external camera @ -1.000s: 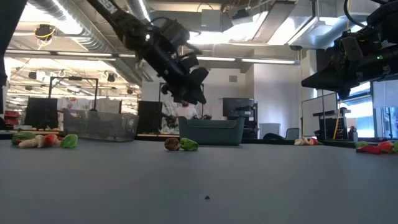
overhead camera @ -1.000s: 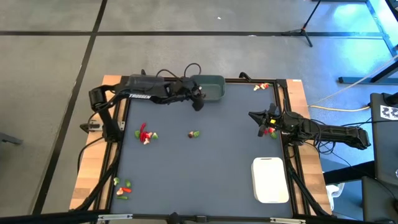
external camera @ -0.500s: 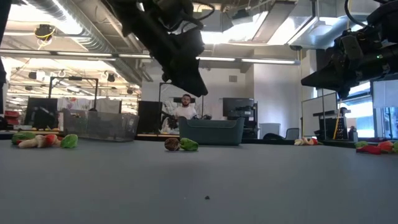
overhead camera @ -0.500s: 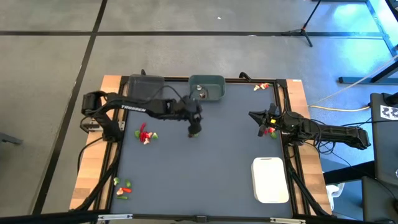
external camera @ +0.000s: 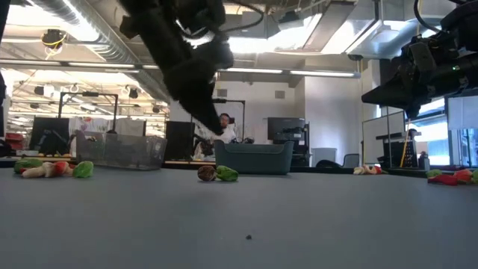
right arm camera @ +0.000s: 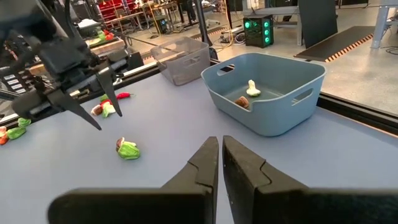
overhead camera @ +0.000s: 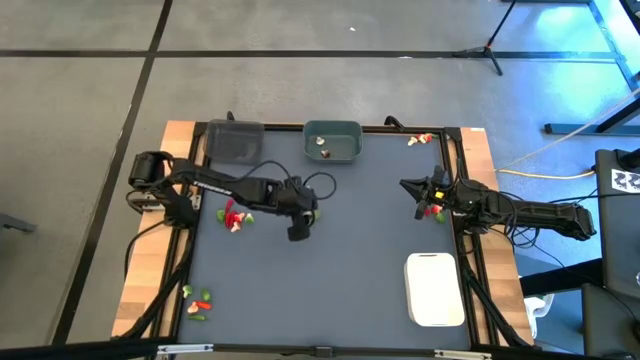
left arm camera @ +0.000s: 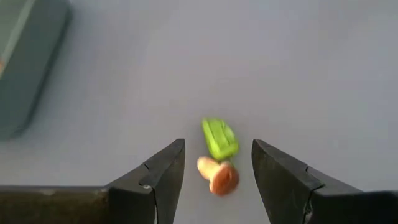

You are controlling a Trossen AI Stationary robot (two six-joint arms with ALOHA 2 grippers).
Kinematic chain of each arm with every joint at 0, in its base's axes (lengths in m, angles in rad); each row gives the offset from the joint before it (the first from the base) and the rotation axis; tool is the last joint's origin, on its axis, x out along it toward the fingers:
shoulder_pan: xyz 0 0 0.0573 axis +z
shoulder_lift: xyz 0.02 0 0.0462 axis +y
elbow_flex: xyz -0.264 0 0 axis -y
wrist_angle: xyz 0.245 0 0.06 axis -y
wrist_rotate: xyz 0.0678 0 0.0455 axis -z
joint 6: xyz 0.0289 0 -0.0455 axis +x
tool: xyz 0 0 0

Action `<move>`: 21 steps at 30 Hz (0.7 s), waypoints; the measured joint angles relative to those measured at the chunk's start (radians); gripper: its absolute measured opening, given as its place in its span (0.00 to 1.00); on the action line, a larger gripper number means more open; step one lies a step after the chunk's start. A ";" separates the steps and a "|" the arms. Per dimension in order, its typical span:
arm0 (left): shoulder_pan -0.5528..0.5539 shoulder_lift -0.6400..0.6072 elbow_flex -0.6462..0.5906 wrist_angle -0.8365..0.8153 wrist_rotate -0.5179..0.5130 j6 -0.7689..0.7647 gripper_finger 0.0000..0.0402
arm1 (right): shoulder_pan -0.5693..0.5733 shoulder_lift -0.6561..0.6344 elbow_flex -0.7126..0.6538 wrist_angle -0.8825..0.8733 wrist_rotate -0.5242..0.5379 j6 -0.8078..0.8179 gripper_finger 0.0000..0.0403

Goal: Sort produce into baskets
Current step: Put the brown mushroom into the blue bin

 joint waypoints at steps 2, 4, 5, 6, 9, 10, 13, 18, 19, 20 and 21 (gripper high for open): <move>0.000 0.000 -0.020 0.011 0.000 0.000 0.45 | 0.000 0.000 0.000 0.000 0.000 0.000 0.06; 0.001 0.000 -0.043 0.044 -0.001 0.001 0.45 | 0.000 0.000 0.000 0.000 0.000 0.000 0.06; 0.002 0.001 -0.057 0.061 -0.001 0.004 0.45 | 0.000 0.000 0.000 0.000 0.000 0.000 0.06; 0.003 0.008 -0.069 0.075 -0.002 0.007 0.45 | 0.000 0.000 0.000 0.000 0.000 0.000 0.06; 0.004 0.016 -0.094 0.086 -0.002 0.005 0.45 | 0.000 0.000 0.000 0.000 0.000 0.000 0.06; 0.004 0.017 -0.101 0.099 -0.002 0.006 0.45 | 0.000 0.000 0.000 0.000 0.000 0.000 0.06; 0.004 0.019 -0.134 0.141 -0.002 0.006 0.45 | 0.000 0.000 0.000 0.001 0.000 0.000 0.06; 0.004 0.038 -0.185 0.244 0.000 0.006 0.45 | 0.000 0.000 0.000 0.000 0.000 0.000 0.06; 0.004 0.046 -0.191 0.266 0.004 0.006 0.45 | 0.000 0.000 0.000 0.000 0.000 0.000 0.06; 0.004 0.054 -0.198 0.287 0.007 0.006 0.45 | 0.000 0.000 0.000 0.000 0.000 0.000 0.06; 0.004 0.060 -0.206 0.303 0.010 0.004 0.45 | 0.000 0.000 0.000 0.000 0.000 0.000 0.06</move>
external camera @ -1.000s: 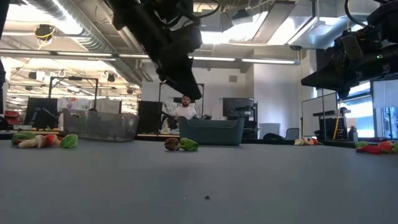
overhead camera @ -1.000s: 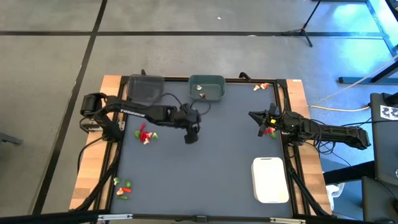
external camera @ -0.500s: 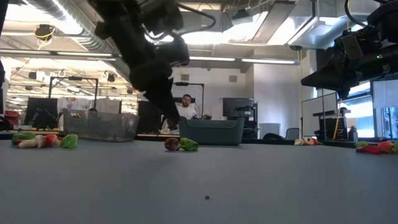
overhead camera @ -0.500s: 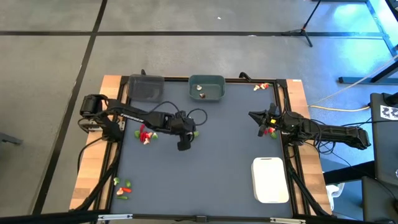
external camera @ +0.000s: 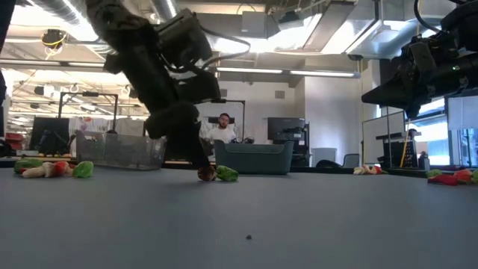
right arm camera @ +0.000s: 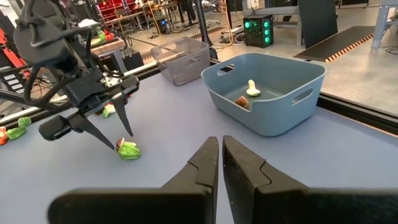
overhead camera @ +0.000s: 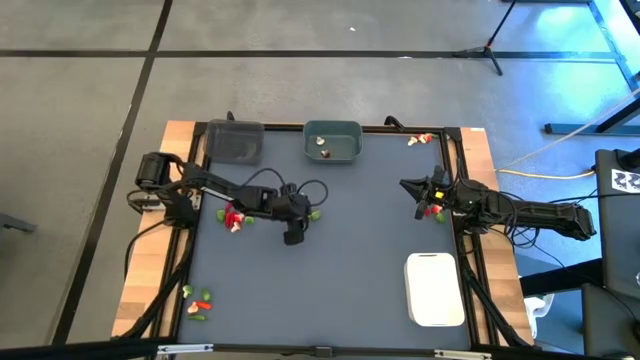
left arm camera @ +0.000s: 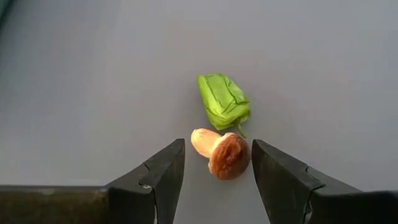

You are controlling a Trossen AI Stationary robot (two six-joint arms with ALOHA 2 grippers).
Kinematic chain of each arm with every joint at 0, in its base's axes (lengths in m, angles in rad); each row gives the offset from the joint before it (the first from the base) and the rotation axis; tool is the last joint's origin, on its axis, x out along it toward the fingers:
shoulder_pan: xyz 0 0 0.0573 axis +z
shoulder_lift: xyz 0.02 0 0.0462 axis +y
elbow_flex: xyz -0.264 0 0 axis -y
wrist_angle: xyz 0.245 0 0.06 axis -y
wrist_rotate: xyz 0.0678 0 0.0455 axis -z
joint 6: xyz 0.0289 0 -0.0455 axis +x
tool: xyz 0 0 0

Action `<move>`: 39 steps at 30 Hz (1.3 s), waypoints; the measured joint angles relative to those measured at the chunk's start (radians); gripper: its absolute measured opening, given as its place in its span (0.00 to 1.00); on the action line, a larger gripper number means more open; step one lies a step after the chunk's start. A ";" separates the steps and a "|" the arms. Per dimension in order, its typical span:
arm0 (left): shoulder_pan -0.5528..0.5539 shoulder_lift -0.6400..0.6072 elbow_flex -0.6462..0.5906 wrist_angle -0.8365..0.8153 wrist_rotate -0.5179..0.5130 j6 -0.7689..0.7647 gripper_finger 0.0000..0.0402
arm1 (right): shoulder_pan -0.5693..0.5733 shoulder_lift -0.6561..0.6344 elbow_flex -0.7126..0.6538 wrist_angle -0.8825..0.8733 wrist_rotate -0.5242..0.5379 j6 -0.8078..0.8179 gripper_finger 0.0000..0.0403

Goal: Sort produce into baskets
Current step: Put the brown mushroom into the blue bin

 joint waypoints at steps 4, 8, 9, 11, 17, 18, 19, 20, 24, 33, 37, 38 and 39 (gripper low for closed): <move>0.000 0.025 -0.005 0.040 0.019 0.002 0.44 | 0.000 0.000 0.000 -0.002 0.000 0.000 0.06; 0.000 0.033 -0.006 0.040 0.028 0.004 0.36 | 0.000 0.000 0.000 -0.002 0.000 0.000 0.06; 0.000 0.033 -0.006 0.040 0.028 0.005 0.34 | 0.000 0.000 0.000 -0.003 0.000 0.000 0.06; 0.000 0.033 -0.006 0.040 0.027 0.022 0.29 | 0.000 0.000 0.000 -0.004 0.000 0.000 0.06; 0.000 0.033 -0.006 0.039 0.027 0.055 0.17 | 0.000 0.000 0.000 -0.008 0.000 0.000 0.06; 0.000 0.033 -0.006 0.039 0.027 0.055 0.16 | 0.000 0.000 0.000 -0.008 0.000 0.000 0.06; 0.000 0.033 -0.006 0.039 0.027 0.056 0.15 | 0.000 0.000 0.000 -0.009 0.000 0.000 0.06; 0.000 0.033 -0.005 0.039 0.027 0.056 0.15 | 0.000 0.000 0.000 -0.009 0.000 0.000 0.06; 0.000 0.027 -0.005 0.033 0.027 0.074 0.15 | 0.000 0.000 0.000 -0.009 0.000 0.000 0.06; 0.020 -0.057 -0.004 0.026 0.027 0.083 0.16 | 0.000 0.000 0.000 -0.010 0.000 0.000 0.06; 0.046 -0.109 -0.003 0.030 0.022 0.083 0.16 | 0.000 0.000 0.000 -0.010 0.000 -0.001 0.06; 0.054 -0.120 -0.003 0.029 0.015 0.083 0.17 | 0.000 0.000 0.000 -0.010 0.001 -0.001 0.06; 0.061 -0.129 -0.003 0.031 0.006 0.084 0.17 | 0.000 0.000 0.000 -0.010 0.004 -0.002 0.06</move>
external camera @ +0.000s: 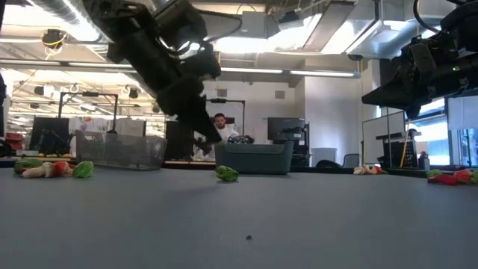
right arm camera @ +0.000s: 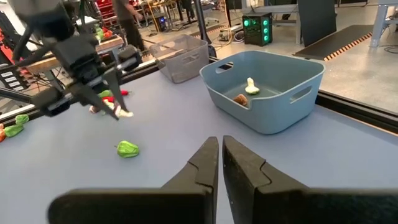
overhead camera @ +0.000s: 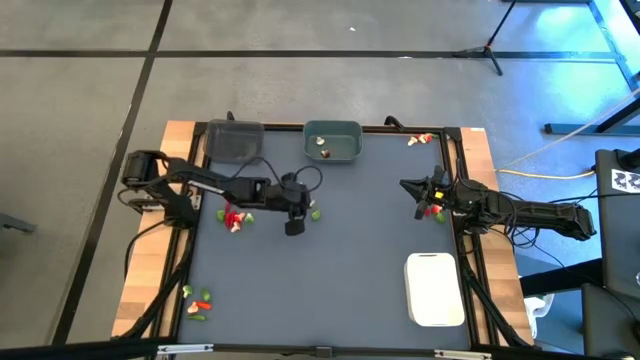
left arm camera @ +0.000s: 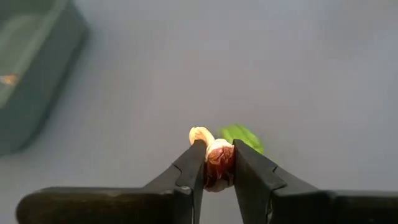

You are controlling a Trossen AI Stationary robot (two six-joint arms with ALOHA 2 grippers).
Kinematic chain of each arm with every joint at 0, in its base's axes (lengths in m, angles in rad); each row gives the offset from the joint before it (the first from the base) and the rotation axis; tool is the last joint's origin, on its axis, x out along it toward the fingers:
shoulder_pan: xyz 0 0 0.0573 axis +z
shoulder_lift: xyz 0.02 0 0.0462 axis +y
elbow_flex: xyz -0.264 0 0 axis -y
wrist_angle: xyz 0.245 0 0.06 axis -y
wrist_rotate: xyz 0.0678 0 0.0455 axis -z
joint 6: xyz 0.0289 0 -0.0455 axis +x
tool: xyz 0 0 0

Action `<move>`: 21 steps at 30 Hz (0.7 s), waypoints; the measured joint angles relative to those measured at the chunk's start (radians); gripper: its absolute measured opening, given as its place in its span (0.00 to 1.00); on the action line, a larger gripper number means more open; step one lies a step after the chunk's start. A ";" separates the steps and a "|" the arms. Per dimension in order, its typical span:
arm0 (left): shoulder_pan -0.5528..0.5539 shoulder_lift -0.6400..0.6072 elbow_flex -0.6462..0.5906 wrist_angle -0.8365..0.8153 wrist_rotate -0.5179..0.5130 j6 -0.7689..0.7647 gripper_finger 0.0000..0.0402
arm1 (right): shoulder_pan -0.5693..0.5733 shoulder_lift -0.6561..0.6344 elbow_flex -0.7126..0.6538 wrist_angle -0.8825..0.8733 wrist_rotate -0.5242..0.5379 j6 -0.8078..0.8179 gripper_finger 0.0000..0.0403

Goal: Sort produce into baskets
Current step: Put the brown mushroom into the blue bin

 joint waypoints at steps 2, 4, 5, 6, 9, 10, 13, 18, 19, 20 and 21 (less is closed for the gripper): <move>0.016 -0.019 0.000 0.016 -0.014 0.000 0.18 | 0.000 0.000 0.000 0.000 0.016 0.000 0.06; 0.031 -0.034 0.000 0.050 -0.023 0.000 0.18 | 0.000 0.000 0.000 0.000 0.026 -0.001 0.06; 0.039 -0.038 0.000 0.071 -0.024 -0.002 0.18 | 0.000 0.000 0.000 0.000 0.027 -0.001 0.06; 0.046 -0.040 0.000 0.093 -0.025 -0.003 0.18 | 0.000 0.000 0.000 0.000 0.029 -0.001 0.06; 0.066 -0.040 0.000 0.171 -0.025 -0.004 0.18 | 0.000 0.000 0.000 0.000 0.033 -0.001 0.06; 0.073 -0.040 0.000 0.196 -0.025 -0.004 0.18 | 0.000 0.000 0.000 0.000 0.033 -0.001 0.06; 0.094 -0.040 0.000 0.245 -0.026 -0.004 0.18 | 0.000 0.000 0.000 0.000 0.033 -0.001 0.06; 0.135 -0.039 0.000 0.326 -0.026 -0.005 0.19 | 0.000 0.000 0.000 -0.001 0.033 -0.001 0.06; 0.143 -0.039 0.000 0.339 -0.026 -0.005 0.19 | 0.000 0.000 0.000 0.000 0.033 -0.001 0.06; 0.152 -0.039 0.000 0.353 -0.026 -0.005 0.19 | 0.000 0.000 0.000 0.000 0.033 -0.001 0.06; 0.160 -0.039 0.000 0.369 -0.026 -0.005 0.19 | 0.000 0.000 0.000 0.000 0.033 -0.001 0.06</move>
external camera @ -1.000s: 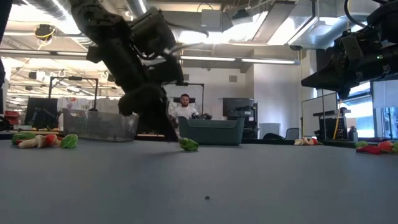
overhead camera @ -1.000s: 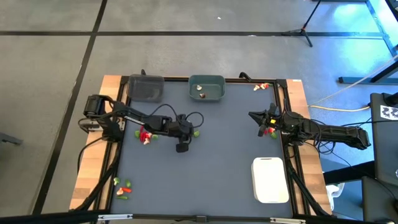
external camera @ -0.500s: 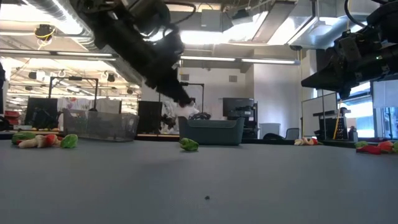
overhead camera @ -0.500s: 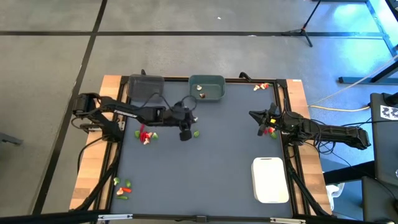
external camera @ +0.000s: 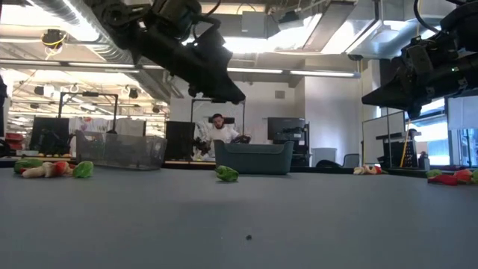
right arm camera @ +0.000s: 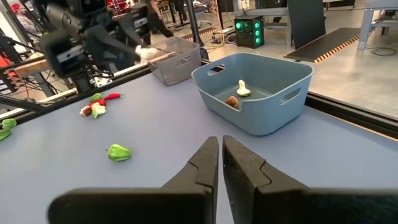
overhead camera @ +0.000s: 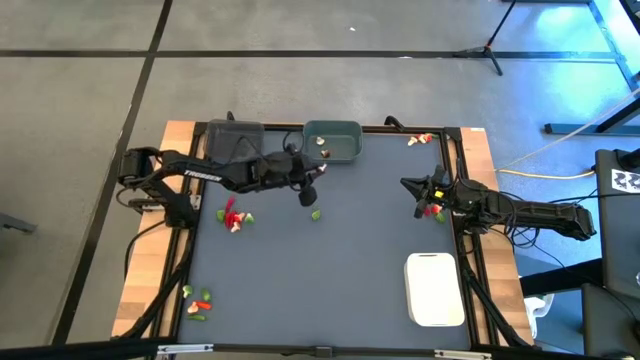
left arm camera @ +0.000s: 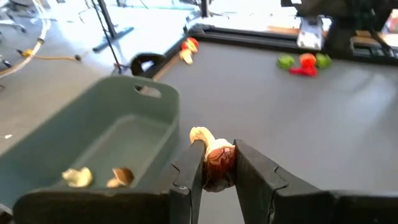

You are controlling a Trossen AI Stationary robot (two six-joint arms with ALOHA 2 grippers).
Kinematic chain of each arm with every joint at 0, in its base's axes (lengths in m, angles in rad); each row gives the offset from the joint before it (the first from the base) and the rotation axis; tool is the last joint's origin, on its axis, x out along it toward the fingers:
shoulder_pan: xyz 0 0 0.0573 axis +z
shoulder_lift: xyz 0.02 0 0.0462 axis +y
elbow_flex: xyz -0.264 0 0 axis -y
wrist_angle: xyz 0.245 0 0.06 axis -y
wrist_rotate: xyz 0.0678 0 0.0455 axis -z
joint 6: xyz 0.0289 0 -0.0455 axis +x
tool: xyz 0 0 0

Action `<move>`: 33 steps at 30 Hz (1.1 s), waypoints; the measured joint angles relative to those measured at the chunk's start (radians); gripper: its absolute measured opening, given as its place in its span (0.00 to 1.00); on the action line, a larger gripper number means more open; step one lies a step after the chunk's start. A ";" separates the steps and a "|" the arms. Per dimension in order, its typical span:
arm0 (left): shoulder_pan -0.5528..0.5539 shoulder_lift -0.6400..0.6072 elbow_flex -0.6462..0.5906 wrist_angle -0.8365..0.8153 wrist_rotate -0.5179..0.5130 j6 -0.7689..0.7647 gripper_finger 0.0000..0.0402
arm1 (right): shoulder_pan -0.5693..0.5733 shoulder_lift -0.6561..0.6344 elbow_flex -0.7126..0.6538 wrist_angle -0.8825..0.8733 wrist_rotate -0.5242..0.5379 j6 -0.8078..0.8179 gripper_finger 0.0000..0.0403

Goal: Sort produce into baskets
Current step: Put the brown mushroom into the blue bin

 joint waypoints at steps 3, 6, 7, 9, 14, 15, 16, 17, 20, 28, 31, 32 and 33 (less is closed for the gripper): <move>0.025 0.000 0.000 0.037 0.000 -0.005 0.19 | 0.000 0.000 0.000 0.000 0.008 -0.005 0.06; 0.052 0.000 0.001 0.048 0.000 -0.006 0.19 | 0.000 0.000 0.000 0.000 0.024 -0.020 0.06; 0.061 0.001 0.001 0.052 0.000 -0.007 0.19 | 0.000 0.000 0.000 0.000 0.028 -0.023 0.06; 0.081 0.001 0.001 0.058 0.000 -0.013 0.19 | 0.000 0.000 0.000 0.001 0.037 -0.024 0.06; 0.142 0.033 0.006 0.064 -0.004 -0.064 0.19 | 0.000 0.000 0.000 0.003 0.037 -0.024 0.06; 0.152 0.045 0.011 0.061 -0.005 -0.067 0.19 | 0.000 0.000 0.000 0.003 0.037 -0.026 0.06; 0.162 0.056 0.015 0.057 -0.005 -0.070 0.19 | 0.000 0.000 0.000 0.003 0.037 -0.027 0.06; 0.170 0.071 0.023 0.054 -0.005 -0.073 0.19 | 0.000 0.000 0.000 0.004 0.038 -0.027 0.06; 0.192 0.115 0.059 0.055 -0.004 -0.081 0.19 | 0.000 0.000 0.000 0.004 0.045 -0.027 0.06; 0.232 0.230 0.152 0.054 -0.004 -0.083 0.19 | 0.000 0.000 0.000 0.000 0.045 -0.046 0.06; 0.244 0.265 0.177 0.054 -0.003 -0.084 0.19 | 0.000 0.000 0.000 -0.001 0.045 -0.050 0.06; 0.247 0.275 0.185 0.055 -0.003 -0.084 0.19 | 0.000 0.000 0.000 -0.003 0.045 -0.050 0.06; 0.250 0.284 0.188 0.055 -0.003 -0.083 0.19 | 0.000 0.000 0.000 -0.004 0.045 -0.051 0.06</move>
